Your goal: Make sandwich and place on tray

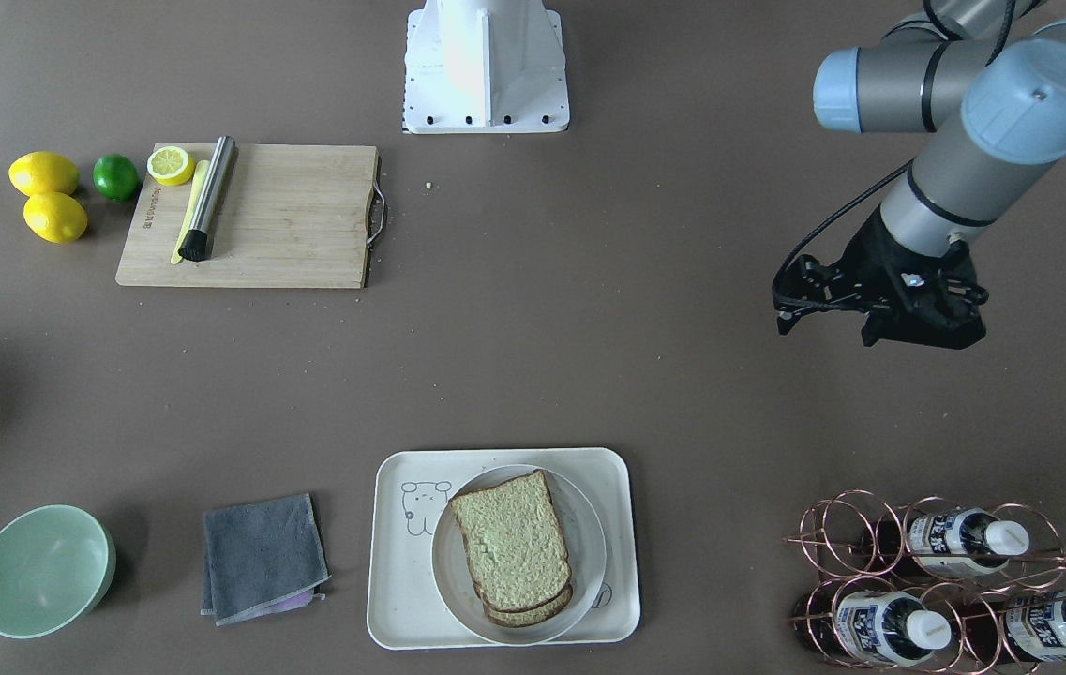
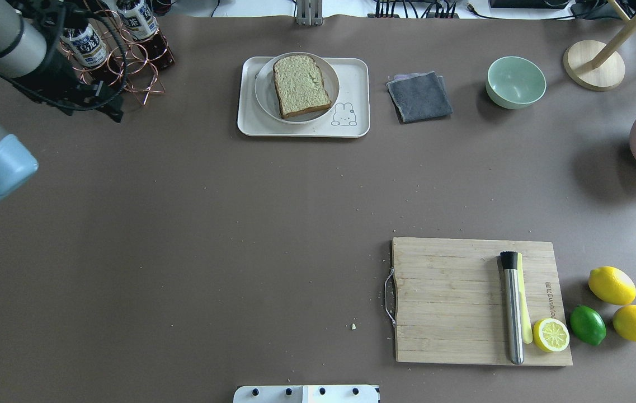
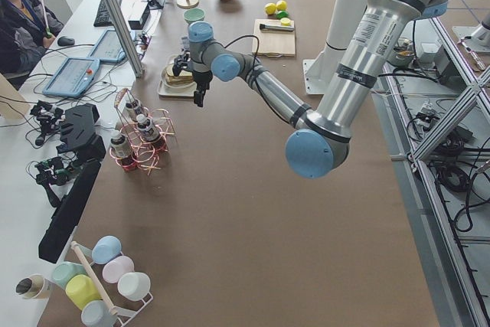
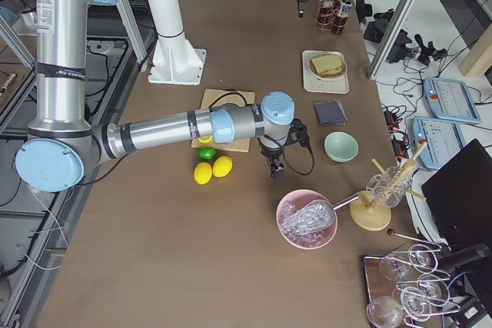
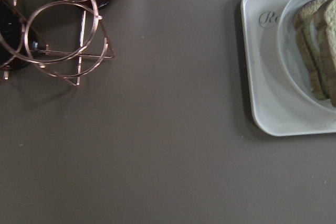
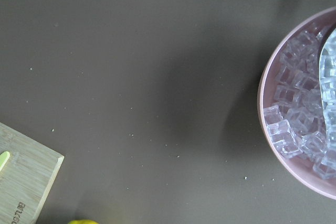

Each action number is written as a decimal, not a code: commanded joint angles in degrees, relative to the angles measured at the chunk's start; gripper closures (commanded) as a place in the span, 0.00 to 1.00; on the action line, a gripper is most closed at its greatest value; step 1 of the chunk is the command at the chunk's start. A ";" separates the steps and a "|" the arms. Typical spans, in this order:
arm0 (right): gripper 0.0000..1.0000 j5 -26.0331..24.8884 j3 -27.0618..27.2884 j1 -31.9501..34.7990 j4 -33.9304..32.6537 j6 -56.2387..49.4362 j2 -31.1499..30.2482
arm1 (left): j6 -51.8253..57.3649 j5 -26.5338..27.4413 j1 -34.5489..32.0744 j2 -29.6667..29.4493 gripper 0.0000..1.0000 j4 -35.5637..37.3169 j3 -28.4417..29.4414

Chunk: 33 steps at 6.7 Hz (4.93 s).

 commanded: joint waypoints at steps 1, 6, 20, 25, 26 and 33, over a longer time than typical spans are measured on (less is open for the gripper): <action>0.00 -1.46 -0.04 0.00 0.00 1.27 0.03 | 23.39 -0.55 -11.12 14.07 0.02 2.35 -6.39; 0.00 -4.28 -1.36 4.91 -0.09 0.57 -2.42 | 51.39 -14.52 -31.13 30.30 0.02 7.44 -4.12; 0.00 -8.85 -2.24 7.64 -0.35 1.18 -4.11 | 46.75 -7.85 -32.27 31.10 0.02 7.36 -3.06; 0.00 -8.85 -2.24 7.56 -0.61 1.10 -4.19 | 44.36 -8.29 -32.19 29.96 0.02 7.27 -3.59; 0.00 -8.85 -2.24 7.56 -0.61 1.10 -4.19 | 44.27 -8.64 -32.19 29.96 0.02 7.36 -3.67; 0.00 -6.74 -2.77 7.56 -0.18 1.36 -4.37 | 37.87 -8.46 -30.18 28.56 0.02 7.44 -4.46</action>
